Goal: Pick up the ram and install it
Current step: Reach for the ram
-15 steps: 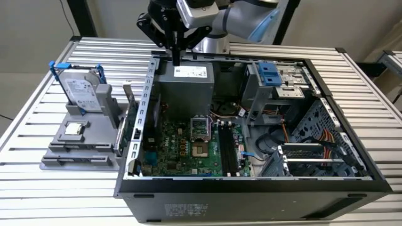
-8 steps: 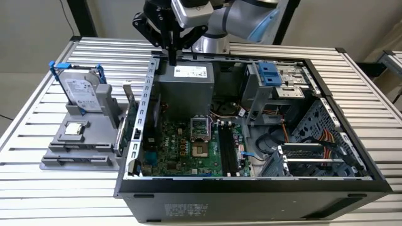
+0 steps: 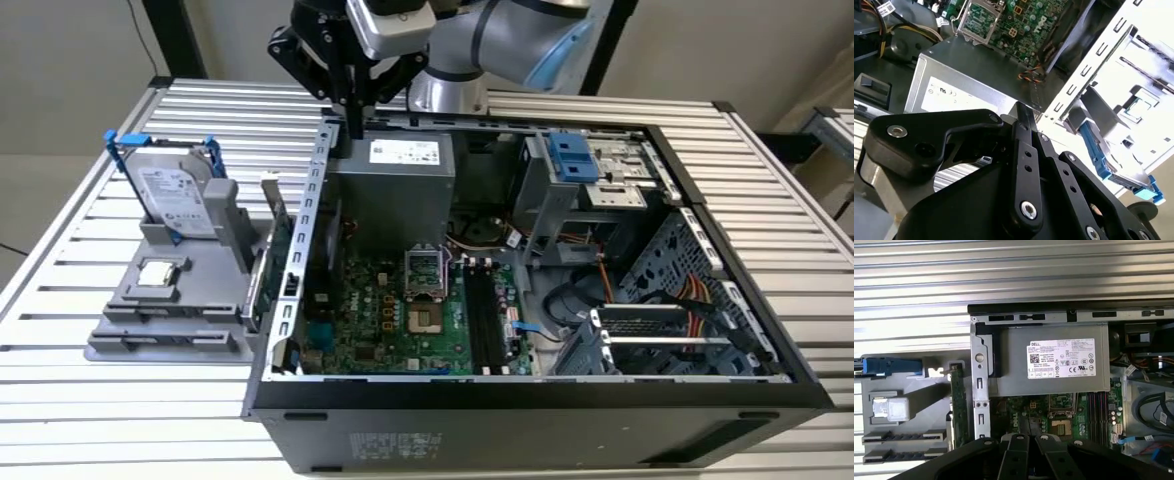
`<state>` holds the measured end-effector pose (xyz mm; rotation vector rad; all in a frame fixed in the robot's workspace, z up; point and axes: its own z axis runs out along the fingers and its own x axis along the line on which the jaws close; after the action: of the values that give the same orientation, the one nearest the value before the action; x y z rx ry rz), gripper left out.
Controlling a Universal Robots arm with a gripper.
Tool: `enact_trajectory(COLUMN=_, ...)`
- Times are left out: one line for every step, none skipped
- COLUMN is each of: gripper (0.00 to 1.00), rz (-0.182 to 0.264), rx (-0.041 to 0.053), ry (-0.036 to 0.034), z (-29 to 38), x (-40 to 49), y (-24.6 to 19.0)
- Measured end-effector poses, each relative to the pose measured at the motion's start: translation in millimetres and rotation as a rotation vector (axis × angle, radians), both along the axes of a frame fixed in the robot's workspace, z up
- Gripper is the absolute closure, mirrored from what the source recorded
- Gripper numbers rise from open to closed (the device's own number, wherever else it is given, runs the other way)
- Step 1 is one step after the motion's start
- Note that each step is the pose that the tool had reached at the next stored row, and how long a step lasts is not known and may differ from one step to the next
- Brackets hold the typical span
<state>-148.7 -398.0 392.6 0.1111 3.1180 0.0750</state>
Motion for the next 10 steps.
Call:
enact_trajectory(gripper=1.00, rz=0.000, rx=0.0000, ry=0.0000, z=0.0, x=-1.4, y=0.1)
enact_trajectory(gripper=1.00, rz=0.000, rx=0.0000, ry=0.0000, z=0.0, x=-2.6, y=0.3)
enact_trajectory(gripper=1.00, rz=0.000, rx=0.0000, ry=0.0001, z=0.0, x=-3.9, y=0.5)
enact_trajectory(gripper=1.00, rz=0.000, rx=0.0000, ry=0.0000, z=0.0, x=-5.0, y=0.7)
enact_trajectory(gripper=1.00, rz=0.000, rx=-0.0001, ry=0.0001, z=0.0, x=-6.1, y=1.0)
enact_trajectory(gripper=1.00, rz=0.000, rx=0.0000, ry=0.0000, z=0.0, x=-7.3, y=1.3)
enact_trajectory(gripper=1.00, rz=0.000, rx=0.0000, ry=0.0000, z=0.0, x=-8.6, y=1.6)
enact_trajectory(gripper=1.00, rz=0.000, rx=0.0000, ry=0.0000, z=0.0, x=-9.9, y=1.8)
enact_trajectory(gripper=1.00, rz=0.000, rx=-0.0001, ry=0.0001, z=0.1, x=-11.3, y=2.0)
enact_trajectory(gripper=1.00, rz=0.000, rx=0.0000, ry=0.0001, z=0.0, x=-12.7, y=2.3)
